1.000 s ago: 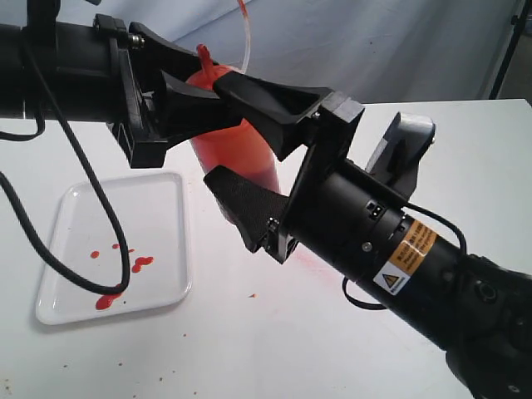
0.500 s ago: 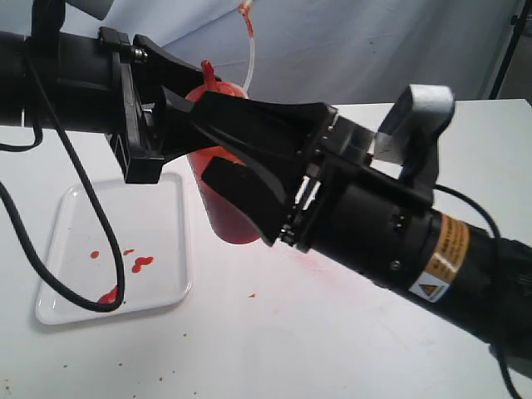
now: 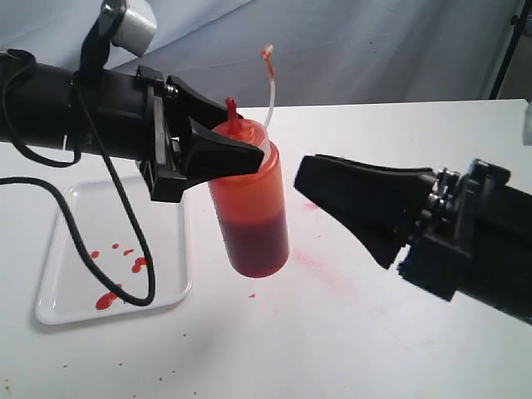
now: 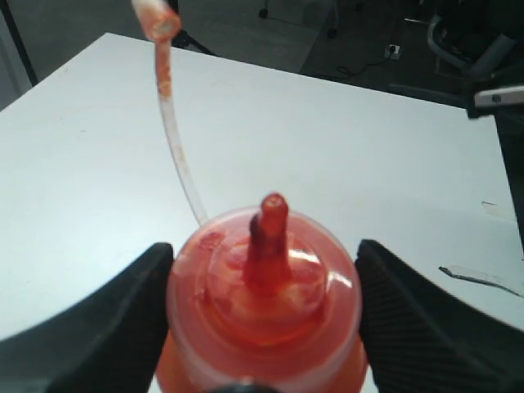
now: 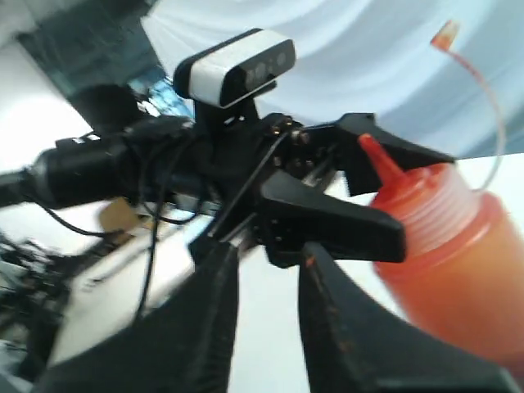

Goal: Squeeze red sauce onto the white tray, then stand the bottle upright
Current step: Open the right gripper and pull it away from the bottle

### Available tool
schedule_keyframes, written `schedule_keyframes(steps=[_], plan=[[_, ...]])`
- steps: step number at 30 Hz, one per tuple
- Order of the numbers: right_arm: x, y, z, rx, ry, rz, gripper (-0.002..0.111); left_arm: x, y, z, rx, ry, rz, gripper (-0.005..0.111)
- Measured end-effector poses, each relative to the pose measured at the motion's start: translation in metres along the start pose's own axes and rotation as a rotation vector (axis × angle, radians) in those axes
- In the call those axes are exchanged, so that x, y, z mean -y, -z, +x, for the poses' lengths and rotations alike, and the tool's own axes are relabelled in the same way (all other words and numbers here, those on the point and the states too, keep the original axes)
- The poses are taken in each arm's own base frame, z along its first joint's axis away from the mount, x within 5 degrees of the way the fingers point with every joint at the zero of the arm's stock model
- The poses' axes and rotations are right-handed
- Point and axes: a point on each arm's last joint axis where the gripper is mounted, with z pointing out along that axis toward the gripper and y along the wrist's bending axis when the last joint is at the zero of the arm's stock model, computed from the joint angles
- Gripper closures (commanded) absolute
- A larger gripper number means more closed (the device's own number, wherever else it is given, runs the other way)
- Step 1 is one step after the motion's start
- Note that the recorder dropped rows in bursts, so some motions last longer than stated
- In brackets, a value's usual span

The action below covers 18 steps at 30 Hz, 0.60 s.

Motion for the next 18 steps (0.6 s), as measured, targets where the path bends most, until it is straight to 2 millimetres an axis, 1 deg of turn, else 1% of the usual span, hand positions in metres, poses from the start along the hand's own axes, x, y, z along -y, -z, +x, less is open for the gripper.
schedule_keyframes(steps=[2, 3, 4, 7, 12, 15, 18], plan=[[0.001, 0.008, -0.003, -0.02, 0.137, 0.093, 0.106, -0.003, -0.007, 0.004, 0.008, -0.003, 0.007, 0.107], [0.002, 0.012, -0.005, -0.026, 0.189, 0.131, 0.108, -0.004, -0.011, 0.005, 0.011, -0.006, 0.011, 0.107], [0.003, 0.017, -0.007, -0.031, 0.256, 0.189, 0.108, -0.003, -0.016, 0.006, 0.018, -0.014, 0.014, 0.107], [0.006, 0.031, -0.014, -0.034, 0.38, 0.316, 0.108, 0.003, -0.033, 0.007, 0.024, -0.038, 0.034, 0.107], [0.008, 0.047, -0.023, -0.026, 0.51, 0.448, 0.108, 0.01, -0.054, 0.007, 0.028, -0.053, 0.02, 0.107], [0.01, 0.05, -0.025, -0.023, 0.533, 0.489, 0.108, 0.011, -0.066, 0.003, 0.028, -0.056, 0.026, 0.107], [0.013, 0.051, -0.024, -0.045, 0.545, 0.52, 0.108, 0.013, -0.084, -0.001, 0.015, -0.057, 0.016, 0.107]])
